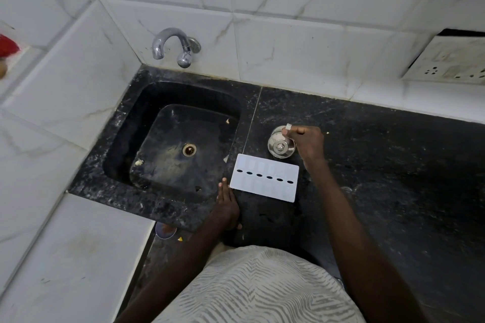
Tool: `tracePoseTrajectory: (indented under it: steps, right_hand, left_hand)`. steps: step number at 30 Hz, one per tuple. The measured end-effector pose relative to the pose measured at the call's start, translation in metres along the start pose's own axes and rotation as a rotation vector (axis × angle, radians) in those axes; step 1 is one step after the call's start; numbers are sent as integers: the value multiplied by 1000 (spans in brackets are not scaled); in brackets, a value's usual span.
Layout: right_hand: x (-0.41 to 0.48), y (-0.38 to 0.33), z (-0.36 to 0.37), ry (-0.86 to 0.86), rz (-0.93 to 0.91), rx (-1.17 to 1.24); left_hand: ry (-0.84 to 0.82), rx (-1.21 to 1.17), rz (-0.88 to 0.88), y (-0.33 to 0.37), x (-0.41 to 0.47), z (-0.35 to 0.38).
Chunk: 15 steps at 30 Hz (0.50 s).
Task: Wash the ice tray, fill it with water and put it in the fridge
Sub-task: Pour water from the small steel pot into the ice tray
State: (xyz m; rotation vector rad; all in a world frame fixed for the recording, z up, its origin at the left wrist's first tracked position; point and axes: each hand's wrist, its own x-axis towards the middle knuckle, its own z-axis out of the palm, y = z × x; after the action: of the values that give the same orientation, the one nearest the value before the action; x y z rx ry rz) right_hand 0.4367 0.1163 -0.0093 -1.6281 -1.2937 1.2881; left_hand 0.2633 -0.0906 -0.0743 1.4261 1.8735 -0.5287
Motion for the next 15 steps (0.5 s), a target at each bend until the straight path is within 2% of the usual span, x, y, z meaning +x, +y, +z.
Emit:
tracePoseTrajectory:
  steps: [6, 15]
  right_hand:
    - [-5, -2, 8, -12, -54, -41]
    - [-6, -3, 9, -33, -154, -47]
  left_hand:
    - [7, 41, 16, -2, -2, -1]
    - [-1, -22, 1, -1, -3, -2]
